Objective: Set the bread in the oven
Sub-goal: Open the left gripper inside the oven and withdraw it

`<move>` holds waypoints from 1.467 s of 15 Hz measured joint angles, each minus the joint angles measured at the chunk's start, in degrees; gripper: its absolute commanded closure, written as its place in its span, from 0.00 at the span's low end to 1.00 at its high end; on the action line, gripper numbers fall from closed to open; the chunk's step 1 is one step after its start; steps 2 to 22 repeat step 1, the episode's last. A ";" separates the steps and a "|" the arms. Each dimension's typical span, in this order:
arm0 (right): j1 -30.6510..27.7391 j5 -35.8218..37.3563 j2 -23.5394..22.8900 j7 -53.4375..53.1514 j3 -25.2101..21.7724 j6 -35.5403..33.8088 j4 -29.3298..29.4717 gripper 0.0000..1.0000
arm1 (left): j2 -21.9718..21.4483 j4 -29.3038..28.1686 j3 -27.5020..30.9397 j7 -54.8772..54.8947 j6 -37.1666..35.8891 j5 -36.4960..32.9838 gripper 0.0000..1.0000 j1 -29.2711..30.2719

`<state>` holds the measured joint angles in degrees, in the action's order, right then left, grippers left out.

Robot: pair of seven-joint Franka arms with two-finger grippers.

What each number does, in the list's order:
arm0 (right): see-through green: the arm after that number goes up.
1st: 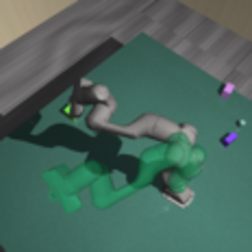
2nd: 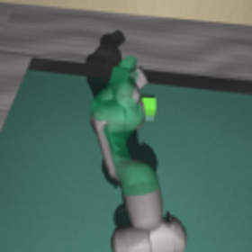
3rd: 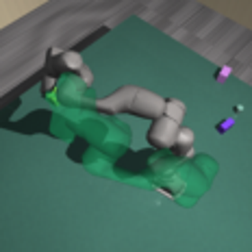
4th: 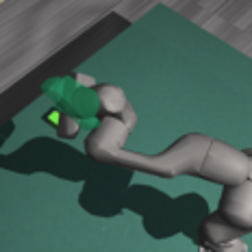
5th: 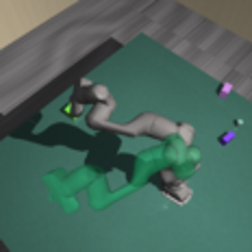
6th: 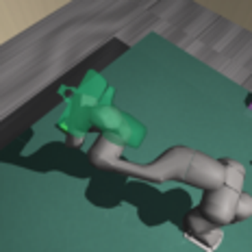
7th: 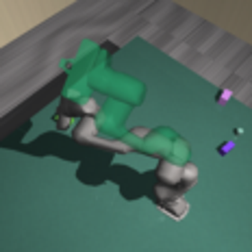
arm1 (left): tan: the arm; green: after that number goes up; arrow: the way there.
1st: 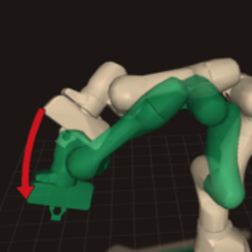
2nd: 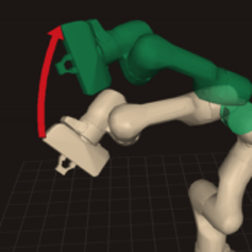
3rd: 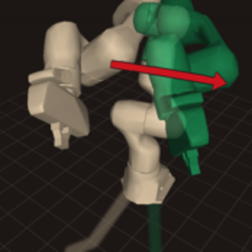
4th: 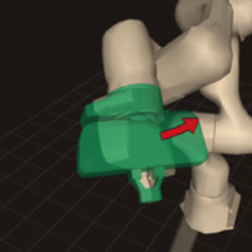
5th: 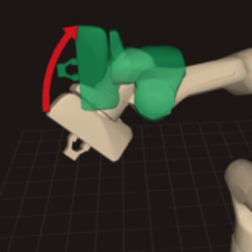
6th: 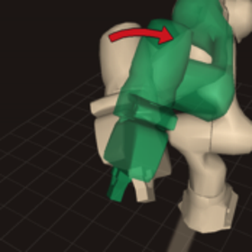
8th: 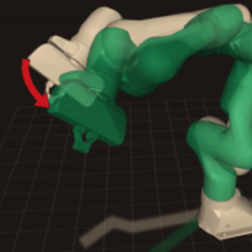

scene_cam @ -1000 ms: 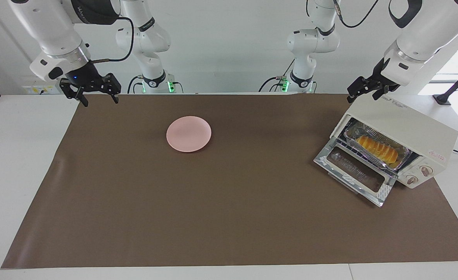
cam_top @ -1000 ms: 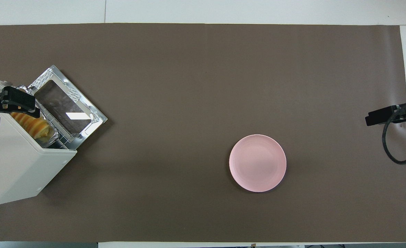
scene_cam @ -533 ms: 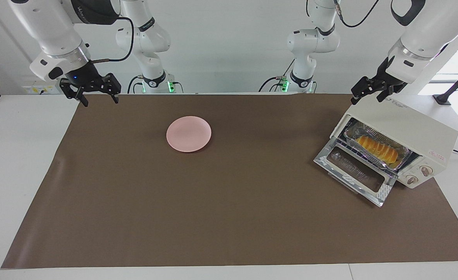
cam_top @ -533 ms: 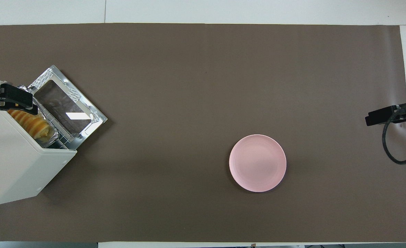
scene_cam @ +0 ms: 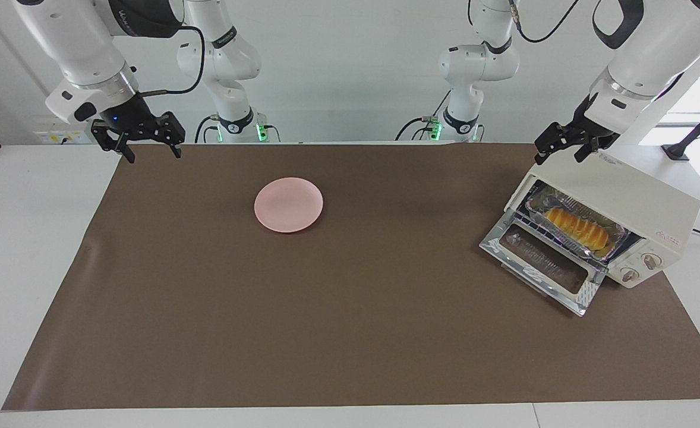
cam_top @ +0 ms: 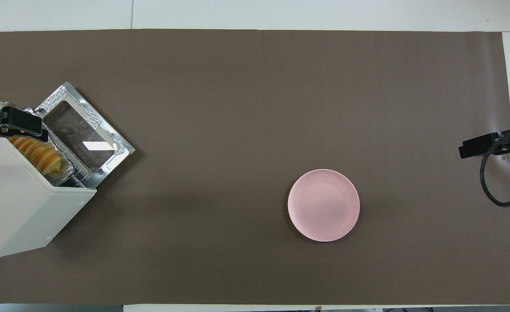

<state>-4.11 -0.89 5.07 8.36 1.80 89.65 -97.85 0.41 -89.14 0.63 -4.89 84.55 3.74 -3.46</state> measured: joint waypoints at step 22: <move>0.00 0.00 0.00 0.00 0.00 0.00 0.00 0.00 | -0.16 -0.19 0.01 0.00 0.10 0.00 0.00 0.00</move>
